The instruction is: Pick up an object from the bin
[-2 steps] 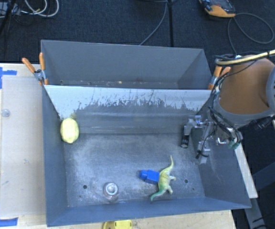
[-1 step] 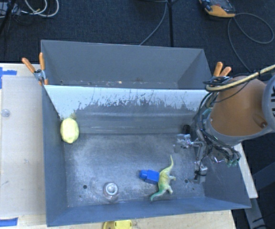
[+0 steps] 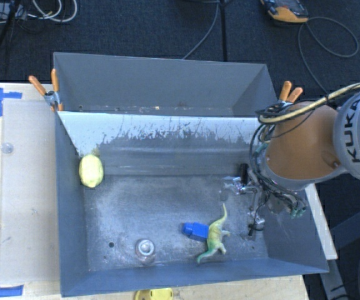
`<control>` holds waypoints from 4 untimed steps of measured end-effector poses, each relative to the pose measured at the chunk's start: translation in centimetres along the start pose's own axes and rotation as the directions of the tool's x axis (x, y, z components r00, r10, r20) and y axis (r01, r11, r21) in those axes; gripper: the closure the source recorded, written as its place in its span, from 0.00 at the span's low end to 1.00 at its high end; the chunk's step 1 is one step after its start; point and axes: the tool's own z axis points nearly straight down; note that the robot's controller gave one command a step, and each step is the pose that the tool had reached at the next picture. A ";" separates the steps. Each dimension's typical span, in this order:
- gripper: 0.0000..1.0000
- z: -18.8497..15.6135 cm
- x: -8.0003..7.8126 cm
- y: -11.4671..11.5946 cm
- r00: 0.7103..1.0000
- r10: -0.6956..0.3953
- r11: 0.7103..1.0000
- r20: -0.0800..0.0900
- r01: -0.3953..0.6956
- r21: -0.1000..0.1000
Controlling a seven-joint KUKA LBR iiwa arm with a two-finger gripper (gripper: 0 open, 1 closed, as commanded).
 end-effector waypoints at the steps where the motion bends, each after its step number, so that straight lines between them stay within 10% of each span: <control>1: 0.00 3.8 -0.5 3.6 0.957 0.290 0.957 -0.003 -0.290 0.000; 2: 1.00 7.9 -0.8 6.5 0.999 0.047 0.999 -0.004 -0.047 -0.001; 4: 1.00 7.6 -0.8 6.5 0.999 0.046 0.999 -0.006 -0.046 -0.002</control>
Offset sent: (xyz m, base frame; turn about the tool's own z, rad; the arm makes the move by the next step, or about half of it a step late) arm -0.0115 0.0638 -0.0774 0.0491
